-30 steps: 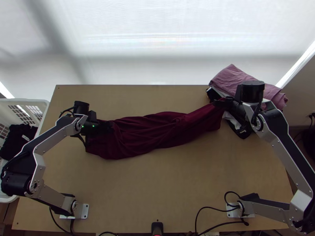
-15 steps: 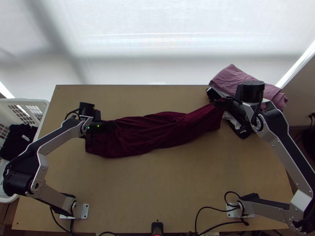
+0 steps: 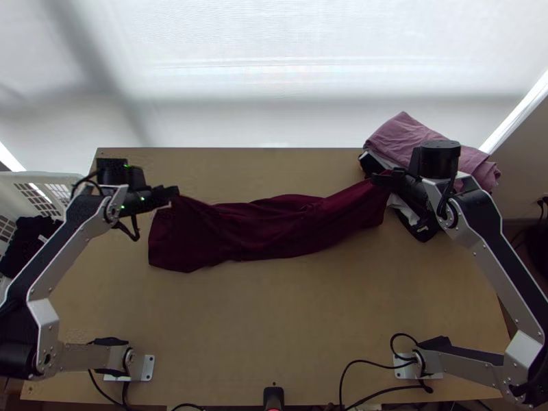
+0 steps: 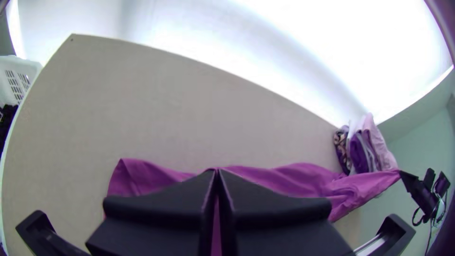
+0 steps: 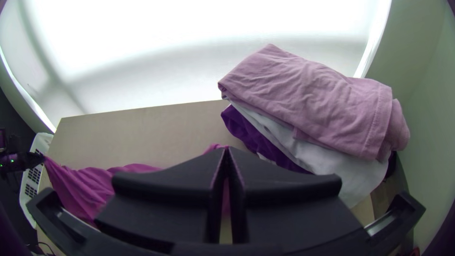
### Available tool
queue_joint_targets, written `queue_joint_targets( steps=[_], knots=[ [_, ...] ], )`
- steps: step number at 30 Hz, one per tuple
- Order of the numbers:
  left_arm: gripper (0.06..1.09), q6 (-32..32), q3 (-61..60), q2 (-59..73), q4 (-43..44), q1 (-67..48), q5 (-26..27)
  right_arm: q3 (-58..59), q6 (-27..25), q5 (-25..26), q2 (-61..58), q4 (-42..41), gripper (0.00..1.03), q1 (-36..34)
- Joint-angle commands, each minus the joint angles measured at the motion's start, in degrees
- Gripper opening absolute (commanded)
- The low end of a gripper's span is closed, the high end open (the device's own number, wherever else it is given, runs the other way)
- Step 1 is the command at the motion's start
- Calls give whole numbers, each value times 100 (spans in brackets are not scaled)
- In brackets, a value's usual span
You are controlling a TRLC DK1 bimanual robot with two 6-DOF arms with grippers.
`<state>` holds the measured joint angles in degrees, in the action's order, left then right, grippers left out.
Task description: Fold the t-shirt
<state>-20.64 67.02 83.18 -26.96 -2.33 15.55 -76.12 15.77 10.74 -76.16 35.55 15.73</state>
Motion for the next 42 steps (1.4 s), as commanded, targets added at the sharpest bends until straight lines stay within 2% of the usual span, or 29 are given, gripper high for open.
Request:
queue_joint_targets(
  steps=[1,7,12,19,25,29,32,35,42],
  knots=[
    [10,-150,250,-223,-152,22,-26,18,-48,77,110,-101,3,18],
    [10,-484,874,-284,-222,189,-140,-202,-56,121,66,-285,3,-96],
    [10,-669,1832,-293,-354,453,-210,-966,-232,174,-277,-479,3,-509],
    [10,-731,2834,-416,-11,901,-465,-1898,-909,174,-584,-1674,3,-729],
    [10,-713,3317,-689,525,1261,-843,-2496,-1111,77,-672,-2588,3,-667],
    [10,-449,3581,-926,780,1384,-1037,-2759,-1120,42,-584,-3203,3,-641],
    [10,-124,3581,-1155,1307,1375,-1335,-3006,-1120,42,-540,-3529,3,-632],
    [10,192,3625,-1313,1747,1340,-1564,-3348,-1120,42,-523,-3581,3,-641],
    [9,245,4117,-1506,1993,1296,-1889,-4192,-1138,42,-303,-3766,3,-650]
  ],
)
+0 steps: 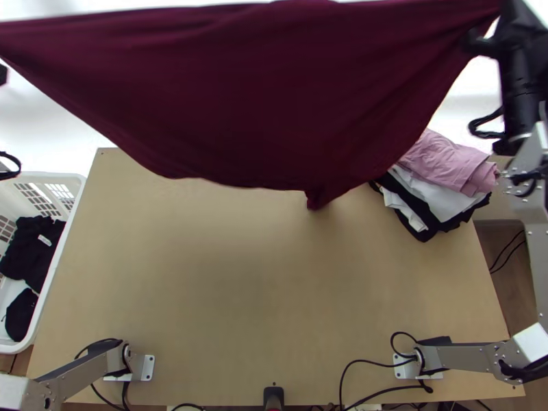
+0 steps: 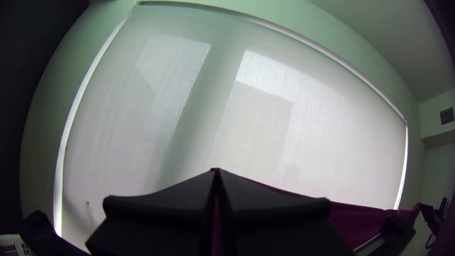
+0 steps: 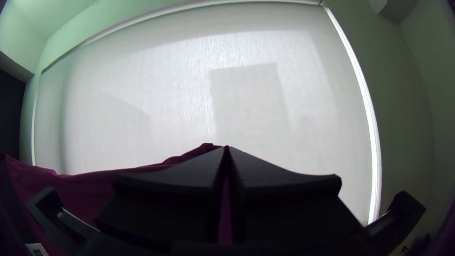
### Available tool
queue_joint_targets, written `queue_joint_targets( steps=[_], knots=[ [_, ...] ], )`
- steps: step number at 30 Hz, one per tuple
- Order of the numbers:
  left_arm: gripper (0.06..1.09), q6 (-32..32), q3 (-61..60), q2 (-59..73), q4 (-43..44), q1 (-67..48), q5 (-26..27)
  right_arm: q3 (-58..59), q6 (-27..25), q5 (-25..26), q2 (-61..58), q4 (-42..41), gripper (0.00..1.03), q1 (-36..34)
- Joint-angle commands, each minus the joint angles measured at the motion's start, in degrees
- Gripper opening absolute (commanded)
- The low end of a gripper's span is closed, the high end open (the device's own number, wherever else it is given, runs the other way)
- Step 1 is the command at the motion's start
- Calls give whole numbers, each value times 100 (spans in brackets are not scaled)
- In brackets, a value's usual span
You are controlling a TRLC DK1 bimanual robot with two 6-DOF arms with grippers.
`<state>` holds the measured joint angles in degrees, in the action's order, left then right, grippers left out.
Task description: Fold the t-shirt
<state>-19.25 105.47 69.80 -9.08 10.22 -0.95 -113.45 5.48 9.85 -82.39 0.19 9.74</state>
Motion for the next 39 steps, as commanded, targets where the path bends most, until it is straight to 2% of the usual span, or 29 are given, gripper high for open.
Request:
queue_joint_targets(
  steps=[1,6,10,22,28,33,36,39],
  knots=[
    [9,105,343,-212,170,33,-230,-556,-108,132,399,-230,3,-51],
    [9,96,536,-467,205,86,-336,-696,-108,132,1137,-142,3,-42],
    [9,96,571,-863,152,94,-371,-679,-126,-18,1911,395,3,-33],
    [9,44,-826,-3025,-1113,15,-380,-309,-170,-167,4038,3805,3,257],
    [9,52,-1160,-3482,-1641,-29,-371,-485,358,-176,4284,5404,3,257],
    [9,35,-1960,-3965,-1869,-64,-344,1088,824,-229,4996,5483,3,274],
    [9,-44,-2716,-4211,-2027,-90,-318,2415,1087,-229,5435,5176,3,433],
    [9,-159,-3621,-4458,-2098,-125,-248,3839,1368,-220,5778,4508,3,617]
  ],
)
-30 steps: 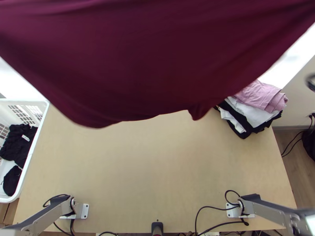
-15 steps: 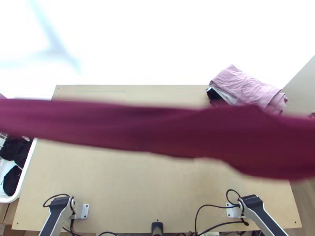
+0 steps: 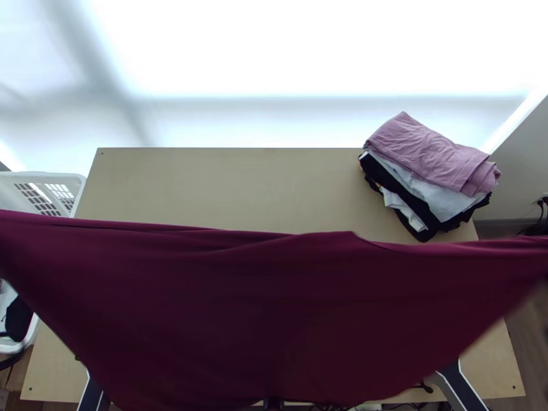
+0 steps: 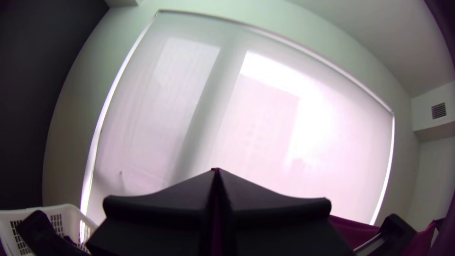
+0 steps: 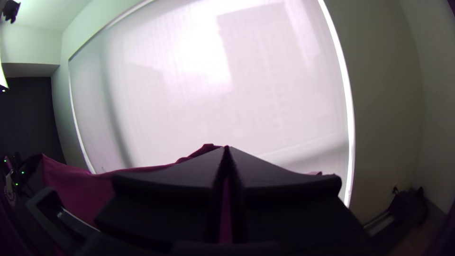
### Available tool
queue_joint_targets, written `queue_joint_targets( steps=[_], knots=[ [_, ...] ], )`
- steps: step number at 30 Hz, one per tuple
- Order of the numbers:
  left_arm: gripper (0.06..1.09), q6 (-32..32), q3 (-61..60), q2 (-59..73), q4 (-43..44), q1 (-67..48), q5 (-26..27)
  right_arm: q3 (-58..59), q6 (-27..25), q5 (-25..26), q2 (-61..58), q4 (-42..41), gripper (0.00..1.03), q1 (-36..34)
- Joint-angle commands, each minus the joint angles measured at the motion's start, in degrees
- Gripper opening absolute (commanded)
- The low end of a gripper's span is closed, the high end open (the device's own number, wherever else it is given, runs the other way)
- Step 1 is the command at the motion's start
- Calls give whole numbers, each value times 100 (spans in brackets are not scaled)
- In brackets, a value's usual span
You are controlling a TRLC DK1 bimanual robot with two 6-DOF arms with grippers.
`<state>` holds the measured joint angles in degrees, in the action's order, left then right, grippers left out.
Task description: Fold the t-shirt
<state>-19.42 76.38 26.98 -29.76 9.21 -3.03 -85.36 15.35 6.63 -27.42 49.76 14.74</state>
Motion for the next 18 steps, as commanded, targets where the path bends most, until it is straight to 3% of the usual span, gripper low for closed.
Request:
queue_joint_targets(
  steps=[1,11,18],
  knots=[
    [9,-150,-1002,-255,-12,-25,-31,1391,425,101,334,-634,3,152],
    [9,-246,-3358,141,1271,-113,101,3623,732,93,-536,-3007,3,424],
    [9,-493,-3648,1995,2299,-165,250,4089,732,-321,-2127,-4492,3,-15]
  ],
)
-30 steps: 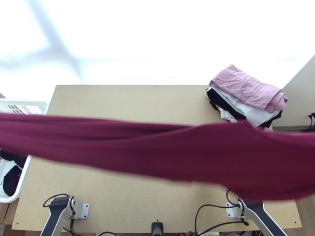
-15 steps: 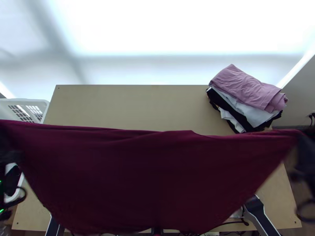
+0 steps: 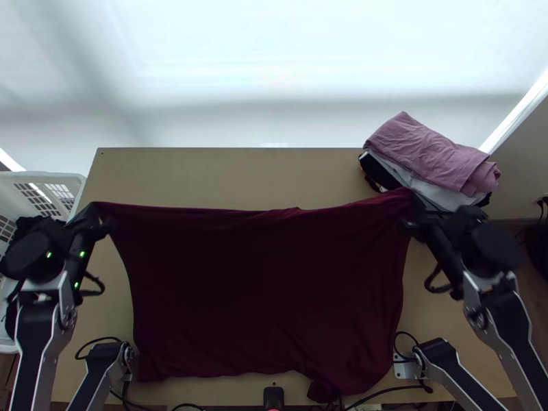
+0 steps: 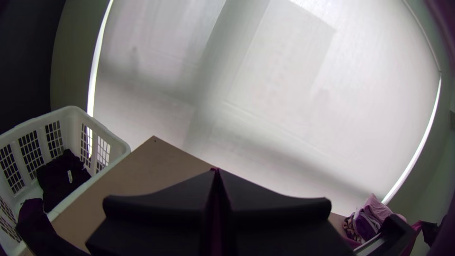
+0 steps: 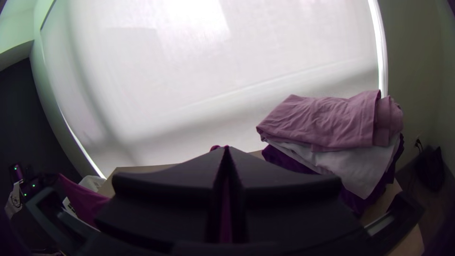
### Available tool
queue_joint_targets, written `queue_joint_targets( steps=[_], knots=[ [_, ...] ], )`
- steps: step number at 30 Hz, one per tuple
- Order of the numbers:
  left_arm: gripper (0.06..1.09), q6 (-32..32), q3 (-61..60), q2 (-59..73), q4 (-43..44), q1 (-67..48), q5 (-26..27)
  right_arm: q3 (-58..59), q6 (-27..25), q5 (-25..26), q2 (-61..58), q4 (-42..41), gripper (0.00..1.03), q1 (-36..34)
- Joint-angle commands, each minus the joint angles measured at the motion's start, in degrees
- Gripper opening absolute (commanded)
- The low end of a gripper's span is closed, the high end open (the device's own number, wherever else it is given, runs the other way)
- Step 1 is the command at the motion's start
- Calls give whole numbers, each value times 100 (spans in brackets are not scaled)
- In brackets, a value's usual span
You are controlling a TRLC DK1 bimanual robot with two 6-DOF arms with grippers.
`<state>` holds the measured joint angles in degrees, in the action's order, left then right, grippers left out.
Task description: Fold the t-shirt
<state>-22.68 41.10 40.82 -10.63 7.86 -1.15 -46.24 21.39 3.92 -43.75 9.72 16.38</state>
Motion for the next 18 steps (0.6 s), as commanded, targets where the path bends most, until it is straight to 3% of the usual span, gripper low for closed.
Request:
queue_joint_targets(
  steps=[1,7,18],
  knots=[
    [9,-167,-102,866,545,-21,115,177,138,-67,-732,-646,3,-241],
    [9,-211,302,2396,1222,-21,220,62,120,-129,-2077,-1578,3,-531],
    [9,-316,1743,4716,1547,207,220,-1353,94,-155,-4291,-1807,3,-627]
  ],
)
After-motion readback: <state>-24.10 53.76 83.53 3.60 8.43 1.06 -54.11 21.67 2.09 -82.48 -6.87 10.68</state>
